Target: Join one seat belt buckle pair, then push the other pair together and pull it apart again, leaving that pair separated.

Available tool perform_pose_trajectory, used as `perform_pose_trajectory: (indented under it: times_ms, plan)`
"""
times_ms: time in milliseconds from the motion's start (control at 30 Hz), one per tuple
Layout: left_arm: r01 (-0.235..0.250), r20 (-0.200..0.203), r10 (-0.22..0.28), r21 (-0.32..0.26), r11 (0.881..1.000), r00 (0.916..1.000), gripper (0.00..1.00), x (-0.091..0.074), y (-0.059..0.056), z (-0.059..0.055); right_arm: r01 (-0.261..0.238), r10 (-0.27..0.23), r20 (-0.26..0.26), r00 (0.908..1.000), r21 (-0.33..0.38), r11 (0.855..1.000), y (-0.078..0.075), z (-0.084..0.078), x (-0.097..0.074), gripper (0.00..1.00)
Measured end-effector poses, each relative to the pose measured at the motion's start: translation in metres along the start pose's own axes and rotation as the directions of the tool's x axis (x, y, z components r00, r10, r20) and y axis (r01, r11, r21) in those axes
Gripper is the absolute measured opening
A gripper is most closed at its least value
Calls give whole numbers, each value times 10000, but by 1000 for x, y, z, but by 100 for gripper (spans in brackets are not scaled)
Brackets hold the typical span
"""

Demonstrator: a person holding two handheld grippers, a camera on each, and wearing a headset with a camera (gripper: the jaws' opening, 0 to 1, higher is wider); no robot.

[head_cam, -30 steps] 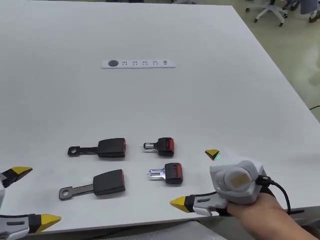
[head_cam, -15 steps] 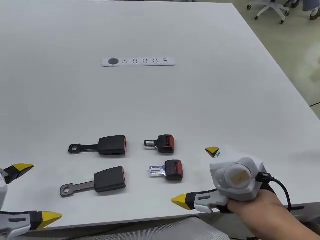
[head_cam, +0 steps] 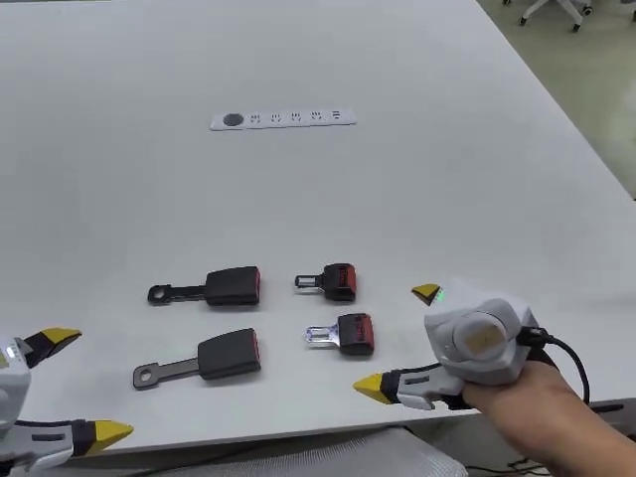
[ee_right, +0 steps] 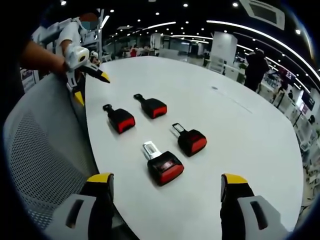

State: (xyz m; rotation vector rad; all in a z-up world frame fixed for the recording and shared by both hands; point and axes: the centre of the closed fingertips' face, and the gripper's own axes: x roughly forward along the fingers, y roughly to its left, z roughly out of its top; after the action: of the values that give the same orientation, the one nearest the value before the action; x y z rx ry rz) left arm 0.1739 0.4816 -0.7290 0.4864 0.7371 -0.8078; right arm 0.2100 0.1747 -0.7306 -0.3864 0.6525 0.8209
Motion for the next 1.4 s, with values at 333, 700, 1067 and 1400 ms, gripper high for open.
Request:
perform_pose_trajectory:
  times_ms: [333,700,1067,1400]
  plan:
    - [442,-644,-384,908,9949,9972,82,4,-3,-6,-250,242,-215,9995,-369,9990,-1,-1,4,81]
    - [956,-788,-870,1119,9891,9931,72,21,-4,12,-829,792,-410,9960,-988,9916,2,2,10,72]
    - [1741,-1125,-1573,1599,9717,9811,64,51,-20,32,-1617,1499,-749,9859,-1922,9679,11,4,26,59]
    - [2377,-1423,-2146,1730,9558,9663,56,75,-32,42,-2230,1996,-1188,9726,-2357,9459,13,1,36,47]
